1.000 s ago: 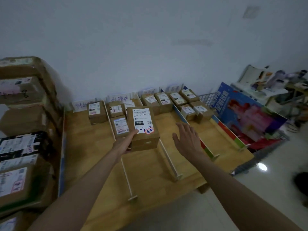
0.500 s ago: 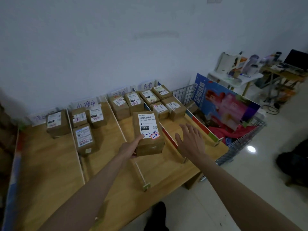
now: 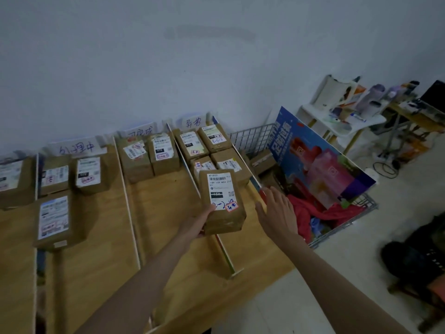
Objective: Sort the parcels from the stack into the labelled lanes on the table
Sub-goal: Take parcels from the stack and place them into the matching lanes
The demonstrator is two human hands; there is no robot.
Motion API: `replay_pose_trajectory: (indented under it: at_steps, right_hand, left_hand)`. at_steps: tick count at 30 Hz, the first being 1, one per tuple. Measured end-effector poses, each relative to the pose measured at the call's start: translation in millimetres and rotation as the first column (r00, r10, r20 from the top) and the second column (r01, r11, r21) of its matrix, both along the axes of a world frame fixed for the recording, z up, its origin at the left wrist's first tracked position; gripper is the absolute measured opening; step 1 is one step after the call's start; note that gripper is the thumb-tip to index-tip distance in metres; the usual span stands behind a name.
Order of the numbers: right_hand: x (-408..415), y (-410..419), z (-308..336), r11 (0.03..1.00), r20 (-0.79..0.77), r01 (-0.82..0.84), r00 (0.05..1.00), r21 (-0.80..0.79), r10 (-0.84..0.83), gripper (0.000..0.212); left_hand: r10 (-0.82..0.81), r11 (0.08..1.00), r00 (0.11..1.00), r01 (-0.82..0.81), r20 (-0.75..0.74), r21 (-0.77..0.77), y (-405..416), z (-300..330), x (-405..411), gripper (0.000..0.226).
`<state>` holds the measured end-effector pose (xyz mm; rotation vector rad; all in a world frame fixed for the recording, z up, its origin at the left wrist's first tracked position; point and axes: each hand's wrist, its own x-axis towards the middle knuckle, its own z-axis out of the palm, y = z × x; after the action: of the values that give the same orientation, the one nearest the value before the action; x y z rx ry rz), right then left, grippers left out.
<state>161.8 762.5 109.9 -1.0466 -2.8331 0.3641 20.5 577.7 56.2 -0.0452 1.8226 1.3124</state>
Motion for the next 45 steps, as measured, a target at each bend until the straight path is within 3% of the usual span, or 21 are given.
replay_pose_trajectory:
  at_steps: [10, 15, 21, 26, 34, 42, 45]
  right_hand:
    - [-33, 88, -41, 0.99, -0.004, -0.137, 0.991, -0.04, 0.137, 0.045]
    - [-47, 130, -52, 0.971, 0.0, -0.233, 0.972, -0.051, 0.234, 0.044]
    - [-56, 164, -57, 0.943, 0.025, -0.332, 0.943, -0.034, 0.332, 0.045]
    - [-63, 176, -65, 0.926, -0.013, -0.373, 0.928, -0.058, 0.373, 0.043]
    - [-73, 185, -77, 0.912, -0.031, -0.403, 0.915, -0.079, 0.402, 0.04]
    - [-78, 188, -83, 0.901, -0.023, -0.421, 0.907, -0.102, 0.421, 0.042]
    - [-76, 188, -85, 0.897, -0.016, -0.425, 0.905, -0.119, 0.426, 0.044]
  left_hand:
    - [0.152, 0.983, 0.986, -0.144, 0.063, -0.117, 54, -37, -2, 0.078]
    - [0.282, 0.949, 0.957, -0.269, 0.063, -0.167, 73, -48, 4, 0.072]
    - [0.356, 0.919, 0.932, -0.336, 0.072, -0.205, 92, -55, 14, 0.094]
    - [0.367, 0.904, 0.929, -0.347, 0.038, -0.249, 104, -57, 15, 0.078]
    - [0.347, 0.891, 0.938, -0.33, -0.002, -0.31, 104, -58, 15, 0.099]
    - [0.273, 0.869, 0.959, -0.277, -0.068, -0.411, 111, -69, 7, 0.099]
    - [0.189, 0.848, 0.971, -0.237, -0.148, -0.474, 115, -71, 2, 0.079]
